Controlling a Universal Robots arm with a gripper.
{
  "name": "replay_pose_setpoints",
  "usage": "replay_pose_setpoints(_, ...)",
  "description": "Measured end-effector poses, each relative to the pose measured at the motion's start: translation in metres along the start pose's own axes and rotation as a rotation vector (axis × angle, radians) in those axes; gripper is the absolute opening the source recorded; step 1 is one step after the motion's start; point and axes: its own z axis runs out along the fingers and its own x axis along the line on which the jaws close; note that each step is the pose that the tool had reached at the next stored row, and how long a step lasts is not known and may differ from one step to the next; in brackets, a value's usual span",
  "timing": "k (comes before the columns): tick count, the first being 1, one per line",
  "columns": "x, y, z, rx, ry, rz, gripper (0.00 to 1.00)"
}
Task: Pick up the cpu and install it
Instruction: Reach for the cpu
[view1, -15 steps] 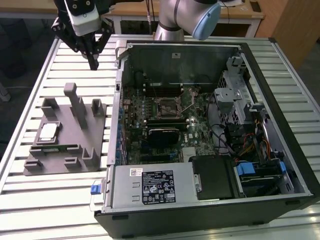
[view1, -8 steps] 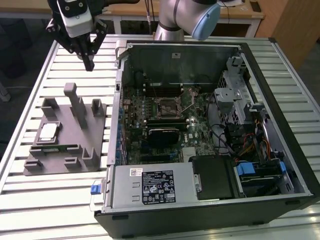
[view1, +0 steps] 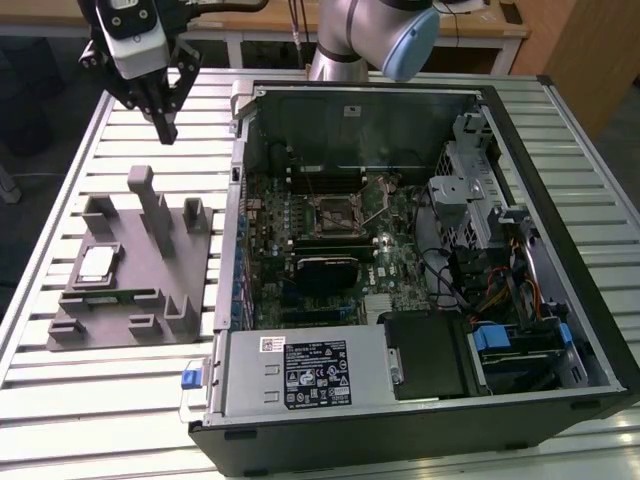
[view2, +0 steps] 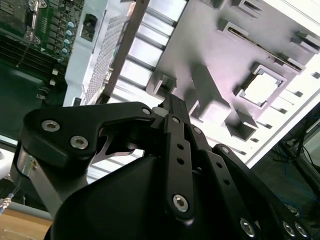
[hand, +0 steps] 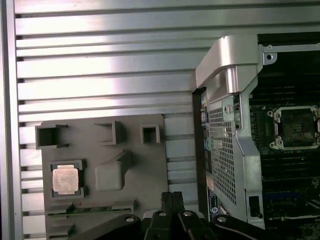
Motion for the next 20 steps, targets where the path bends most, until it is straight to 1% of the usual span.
replay_pose_setpoints(16, 0.0401, -0.0023, 0.0056, 0.0001, 0.0001, 0.000, 0.11)
replay_pose_setpoints(20, 0.0484, -0.0029, 0.0071, 0.0000, 0.0000, 0.000, 0.11)
